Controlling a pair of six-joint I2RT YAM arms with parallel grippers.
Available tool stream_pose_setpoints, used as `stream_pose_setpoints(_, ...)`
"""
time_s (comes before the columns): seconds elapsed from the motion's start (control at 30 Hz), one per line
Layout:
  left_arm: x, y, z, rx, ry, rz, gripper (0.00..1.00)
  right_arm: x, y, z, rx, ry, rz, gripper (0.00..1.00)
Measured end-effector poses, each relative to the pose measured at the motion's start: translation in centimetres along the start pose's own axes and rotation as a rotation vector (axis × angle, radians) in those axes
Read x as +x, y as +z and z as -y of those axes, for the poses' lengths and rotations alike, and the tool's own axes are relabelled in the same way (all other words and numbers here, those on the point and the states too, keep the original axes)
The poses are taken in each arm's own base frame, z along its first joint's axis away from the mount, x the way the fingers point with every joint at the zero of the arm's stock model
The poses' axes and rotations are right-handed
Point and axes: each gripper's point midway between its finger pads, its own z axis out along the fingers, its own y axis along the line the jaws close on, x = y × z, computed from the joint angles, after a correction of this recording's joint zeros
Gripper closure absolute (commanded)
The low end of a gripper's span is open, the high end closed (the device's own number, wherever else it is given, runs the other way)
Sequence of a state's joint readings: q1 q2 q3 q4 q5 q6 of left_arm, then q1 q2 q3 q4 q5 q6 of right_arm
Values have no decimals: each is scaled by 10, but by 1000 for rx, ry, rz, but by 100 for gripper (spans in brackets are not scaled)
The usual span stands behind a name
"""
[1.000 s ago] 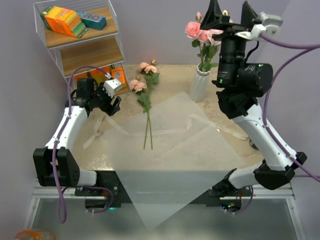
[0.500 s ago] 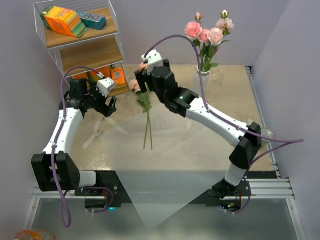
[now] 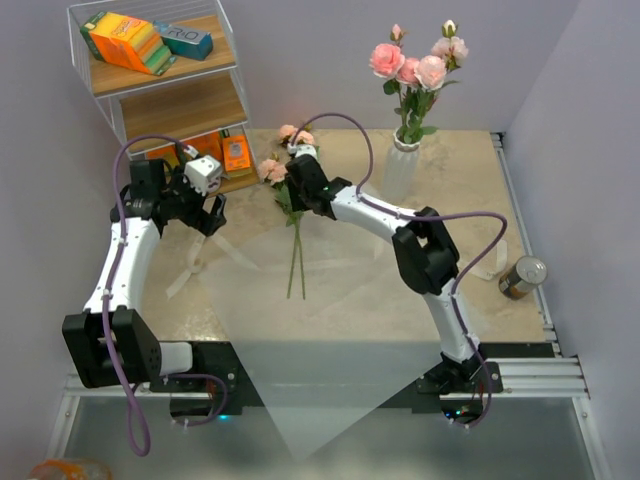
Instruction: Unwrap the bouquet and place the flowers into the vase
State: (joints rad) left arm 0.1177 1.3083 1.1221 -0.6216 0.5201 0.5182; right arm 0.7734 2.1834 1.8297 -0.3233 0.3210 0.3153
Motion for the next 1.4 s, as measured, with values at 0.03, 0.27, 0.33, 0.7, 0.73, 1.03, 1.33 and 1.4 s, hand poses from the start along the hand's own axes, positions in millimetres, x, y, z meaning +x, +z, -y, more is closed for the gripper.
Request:
stream_pose_setpoints(0.03, 0, 0, 0, 1, 0, -1, 3, 9, 13, 12, 25, 21, -26, 56)
stream_pose_setpoints(0.27, 0, -1, 0, 0, 9, 0, 4, 24, 62, 42, 102, 97, -75, 54)
stream_pose_setpoints(0.33, 0, -1, 0, 0, 10, 0, 4, 18, 63, 35, 91, 103, -62, 54)
stream_pose_setpoints(0.7, 0, 0, -1, 0, 25, 0, 4, 2, 67, 25, 72, 143, -10, 50)
stream_pose_setpoints(0.73, 0, 0, -1, 0, 25, 0, 4, 3, 70, 25, 74, 144, -9, 50)
stream_pose_setpoints(1.03, 0, -1, -2, -3, 39, -2, 5, 18, 105, 27, 99, 150, -16, 53)
stream_pose_setpoints(1.33, 1, -1, -3, -6, 52, -4, 6, 16, 109, 29, 111, 163, -3, 86)
stream_pose_setpoints(1.4, 1, -1, -3, -6, 51, -4, 7, 18, 106, 33, 127, 163, 0, 87)
